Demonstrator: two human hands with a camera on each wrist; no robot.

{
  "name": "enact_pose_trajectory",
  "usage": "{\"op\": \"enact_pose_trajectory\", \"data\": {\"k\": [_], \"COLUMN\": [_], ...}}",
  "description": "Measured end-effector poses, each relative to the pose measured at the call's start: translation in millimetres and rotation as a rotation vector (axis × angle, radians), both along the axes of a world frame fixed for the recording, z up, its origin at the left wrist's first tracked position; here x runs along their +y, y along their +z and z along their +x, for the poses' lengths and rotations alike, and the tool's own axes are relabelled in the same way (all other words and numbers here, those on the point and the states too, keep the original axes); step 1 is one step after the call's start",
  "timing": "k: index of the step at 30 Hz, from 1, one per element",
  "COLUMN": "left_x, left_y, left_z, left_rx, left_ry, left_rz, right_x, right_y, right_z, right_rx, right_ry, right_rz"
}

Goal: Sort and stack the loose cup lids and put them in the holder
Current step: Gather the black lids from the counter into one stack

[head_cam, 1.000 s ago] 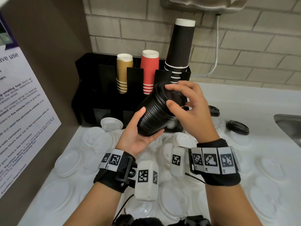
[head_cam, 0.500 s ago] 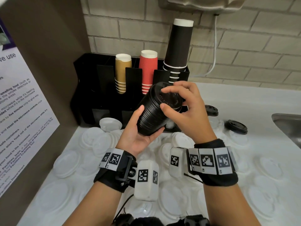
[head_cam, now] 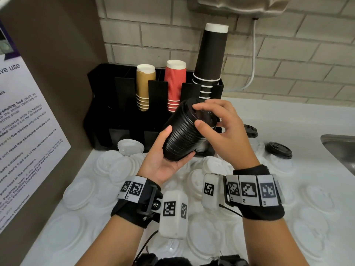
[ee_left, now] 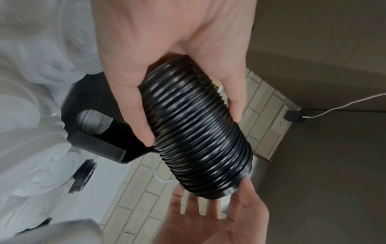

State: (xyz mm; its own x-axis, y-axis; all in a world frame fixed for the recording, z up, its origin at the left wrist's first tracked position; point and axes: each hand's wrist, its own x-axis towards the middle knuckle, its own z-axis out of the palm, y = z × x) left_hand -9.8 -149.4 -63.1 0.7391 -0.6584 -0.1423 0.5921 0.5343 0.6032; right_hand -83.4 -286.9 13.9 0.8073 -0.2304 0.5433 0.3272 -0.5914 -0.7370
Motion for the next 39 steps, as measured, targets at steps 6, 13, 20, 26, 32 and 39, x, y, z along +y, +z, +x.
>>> {"op": "enact_pose_trajectory", "data": {"k": [6,13,20,26,32,39], "left_x": [-0.8,3.6,0.5,1.7,4.9,2.4], "left_y": [0.4,11.3,20.4,22.7,20.9,18.4], "left_z": [-0.2,15.5,22.0,23.0,20.6,18.4], "left_rx": [0.051,0.050,-0.023,-0.042,-0.041,-0.014], "left_ry": [0.039,0.046,0.030,0.062,0.093,0.089], "left_rz": [-0.018,-0.101,-0.111,-0.094,-0.072,-0.070], "right_x": [-1.1,-117.2,-223.1,-255.5,-272.6,-255.7], "right_y": [1.4,19.2,-33.2,-75.3,-88.4,-48.3], "right_z": [-0.3,12.7,22.1,26.3,29.3,41.0], "right_rx": [0.011,0.154,1.058,1.315,1.291,1.041], "right_ry": [0.055,-0.335,-0.695,-0.579,-0.653,-0.741], "right_rz": [-0.027,0.427,-0.120,-0.564,-0.587,-0.228]}}
